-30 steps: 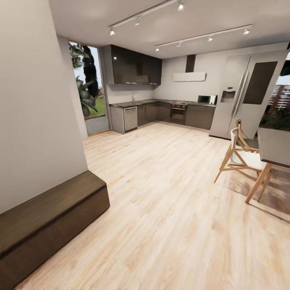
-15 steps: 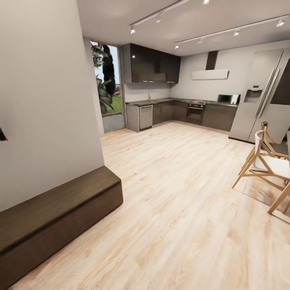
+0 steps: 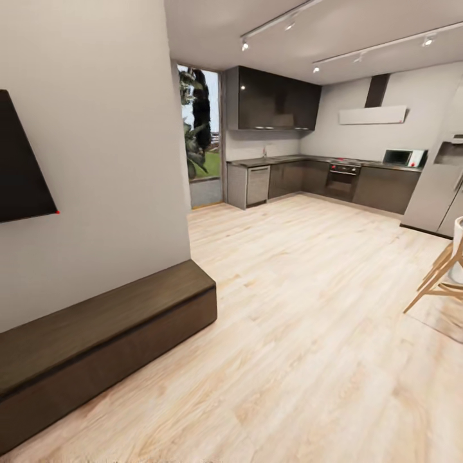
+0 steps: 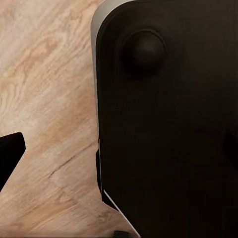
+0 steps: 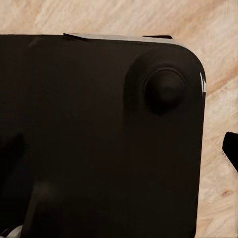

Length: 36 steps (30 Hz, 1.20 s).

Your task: Place each of the two pumpkins and all three candles from the living room inside a cabinet in the living room (use any cabinet), then make sure every cabinet is closed, and position the cauldron so it is next to a table in the living room.

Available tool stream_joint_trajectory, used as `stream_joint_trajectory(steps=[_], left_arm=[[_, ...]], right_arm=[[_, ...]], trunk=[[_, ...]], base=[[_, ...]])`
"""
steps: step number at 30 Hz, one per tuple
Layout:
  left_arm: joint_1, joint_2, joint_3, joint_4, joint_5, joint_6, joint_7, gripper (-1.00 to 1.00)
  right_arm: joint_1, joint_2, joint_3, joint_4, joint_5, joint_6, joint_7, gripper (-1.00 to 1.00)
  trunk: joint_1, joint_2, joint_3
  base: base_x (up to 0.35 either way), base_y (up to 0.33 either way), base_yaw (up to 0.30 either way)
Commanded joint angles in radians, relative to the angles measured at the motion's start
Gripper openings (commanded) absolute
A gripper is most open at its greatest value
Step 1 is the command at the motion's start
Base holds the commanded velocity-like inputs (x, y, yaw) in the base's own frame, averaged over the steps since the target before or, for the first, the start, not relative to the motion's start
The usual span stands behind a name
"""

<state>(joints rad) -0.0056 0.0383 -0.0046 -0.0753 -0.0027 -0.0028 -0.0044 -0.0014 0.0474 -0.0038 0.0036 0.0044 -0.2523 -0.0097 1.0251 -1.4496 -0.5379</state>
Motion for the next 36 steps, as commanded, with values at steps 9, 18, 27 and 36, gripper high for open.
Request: stream_joint_trajectory(steps=[9,18,27,36], left_arm=[[-0.001,0.0,0.0,-0.001,0.0,-0.001,0.0,1.0],[-0.001,0.0,-0.004,-0.001,0.0,-0.033,0.0,1.0],[-0.001,0.0,-0.003,-0.001,0.0,-0.038,0.0,1.0],[-0.001,0.0,-0.003,-0.001,0.0,-0.037,0.0,1.0]], right_arm=[[0.0,0.001,0.0,-0.001,0.002,-0.045,0.011,1.0],[0.0,0.001,0.001,0.001,-0.024,-0.048,0.011,1.0],[0.0,0.002,0.001,0.003,-0.026,-0.047,0.011,1.0],[0.0,0.002,0.001,0.004,-0.029,-0.05,0.011,1.0]], trunk=[[0.0,0.0,-0.008],[0.0,0.0,-0.016],[0.0,0.0,-0.024],[0.0,0.0,-0.032]], base=[[0.0,0.0,0.243],[0.0,0.0,0.241],[0.0,0.0,0.241],[0.0,0.0,0.241]])
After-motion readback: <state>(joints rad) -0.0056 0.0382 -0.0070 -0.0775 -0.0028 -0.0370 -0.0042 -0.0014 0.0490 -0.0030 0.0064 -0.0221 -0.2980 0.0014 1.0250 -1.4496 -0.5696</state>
